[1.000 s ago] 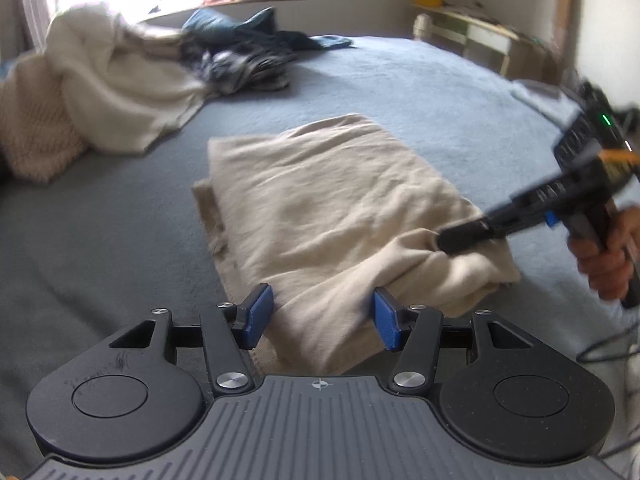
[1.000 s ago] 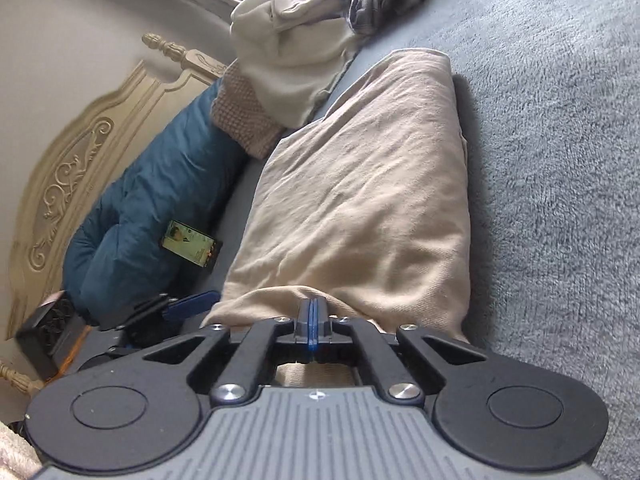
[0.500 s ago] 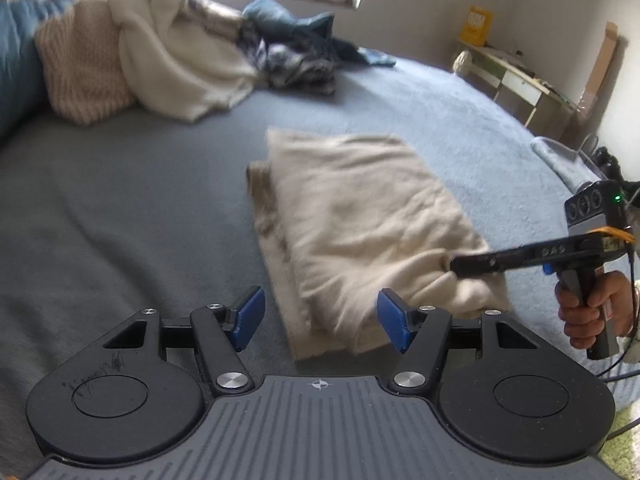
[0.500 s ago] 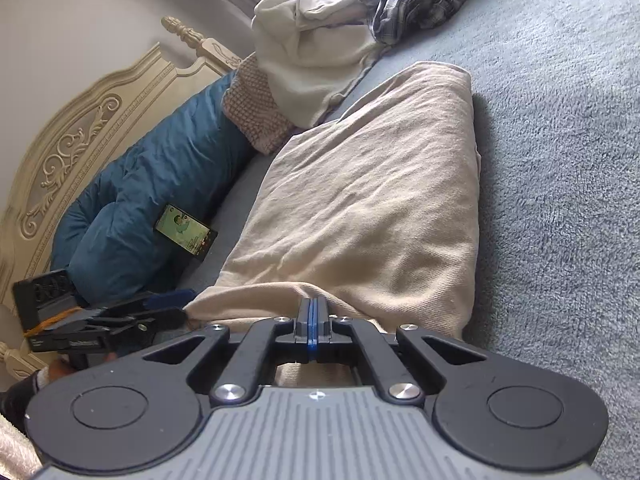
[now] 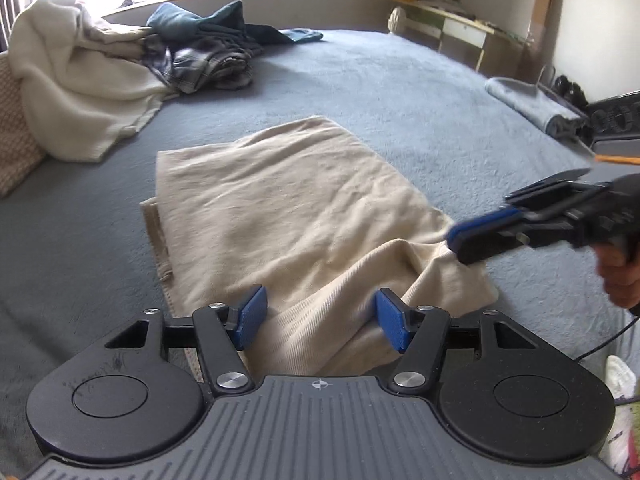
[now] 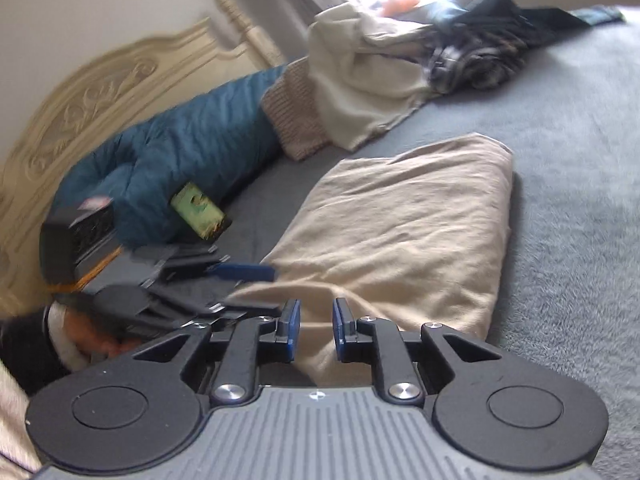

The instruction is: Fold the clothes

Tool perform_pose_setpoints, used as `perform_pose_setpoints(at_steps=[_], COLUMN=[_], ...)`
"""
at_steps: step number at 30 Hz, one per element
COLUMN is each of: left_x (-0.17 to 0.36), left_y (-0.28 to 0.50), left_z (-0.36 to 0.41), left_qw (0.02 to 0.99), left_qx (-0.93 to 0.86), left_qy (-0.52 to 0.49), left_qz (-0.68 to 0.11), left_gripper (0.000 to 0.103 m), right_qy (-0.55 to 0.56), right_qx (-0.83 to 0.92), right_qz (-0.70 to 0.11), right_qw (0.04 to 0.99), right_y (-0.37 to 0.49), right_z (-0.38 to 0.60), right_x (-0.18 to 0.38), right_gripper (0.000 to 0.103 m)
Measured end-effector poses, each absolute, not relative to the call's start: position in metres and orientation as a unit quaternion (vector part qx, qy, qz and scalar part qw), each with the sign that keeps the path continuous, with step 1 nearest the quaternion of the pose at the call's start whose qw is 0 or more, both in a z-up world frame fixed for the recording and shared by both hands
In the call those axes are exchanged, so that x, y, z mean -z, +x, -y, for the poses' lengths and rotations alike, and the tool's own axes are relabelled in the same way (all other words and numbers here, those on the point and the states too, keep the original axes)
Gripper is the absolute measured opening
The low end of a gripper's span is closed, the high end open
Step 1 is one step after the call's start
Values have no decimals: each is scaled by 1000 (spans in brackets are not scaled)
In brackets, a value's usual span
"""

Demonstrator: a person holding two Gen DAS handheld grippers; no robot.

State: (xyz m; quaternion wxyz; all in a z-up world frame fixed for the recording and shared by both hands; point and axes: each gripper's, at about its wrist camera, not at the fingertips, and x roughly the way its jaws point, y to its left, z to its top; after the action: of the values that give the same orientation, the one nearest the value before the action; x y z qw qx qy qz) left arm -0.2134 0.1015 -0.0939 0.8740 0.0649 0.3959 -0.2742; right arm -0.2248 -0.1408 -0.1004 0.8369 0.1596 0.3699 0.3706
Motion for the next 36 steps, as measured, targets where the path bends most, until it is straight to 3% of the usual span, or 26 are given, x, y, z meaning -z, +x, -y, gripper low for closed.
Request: perform_pose_setpoints(at_steps=[4,7,11,14,16,17,20,27,33,36], left_x=[95,95,93,93,94,94,95,86,91,94], left_y=[-208,-206,-205,-204,-203,-203,-201,-201,-206,-207], left_z=[-106,-108,-112,-116,-120,-122,-127,-130,-99,-94], left_qw=[873,871,870,872,875,876,879,863,854,853], left_qx=[277,281,286,285,279,278,273,328,362,369], left_qy=[43,38,29,20,12,7,-8,-47,27,32], left_qz=[-400,-401,-400,-397,-395,-395,-391,-381,-372,-367], left_gripper=[58,57,56,56,55,55,53,55,57,44], right_qy=[76,-15,-98,-167,-206,-218,-238,-243,-218,-181], right_qx=[-421,-439,-437,-431,-435,-443,-476,-458,-455,-457], right_qz=[-370,-351,-317,-321,-358,-366,-383,-380,-359,-358], right_qw=[825,827,836,827,800,789,755,766,785,794], right_y=[-237,-248,-252,-245,-238,-242,-256,-274,-276,-272], right_z=[120,99,80,61,48,45,39,41,46,59], right_x=[89,77,66,71,83,85,88,97,92,83], right_gripper=[19,29,34,34,28,14,3,3,6,6])
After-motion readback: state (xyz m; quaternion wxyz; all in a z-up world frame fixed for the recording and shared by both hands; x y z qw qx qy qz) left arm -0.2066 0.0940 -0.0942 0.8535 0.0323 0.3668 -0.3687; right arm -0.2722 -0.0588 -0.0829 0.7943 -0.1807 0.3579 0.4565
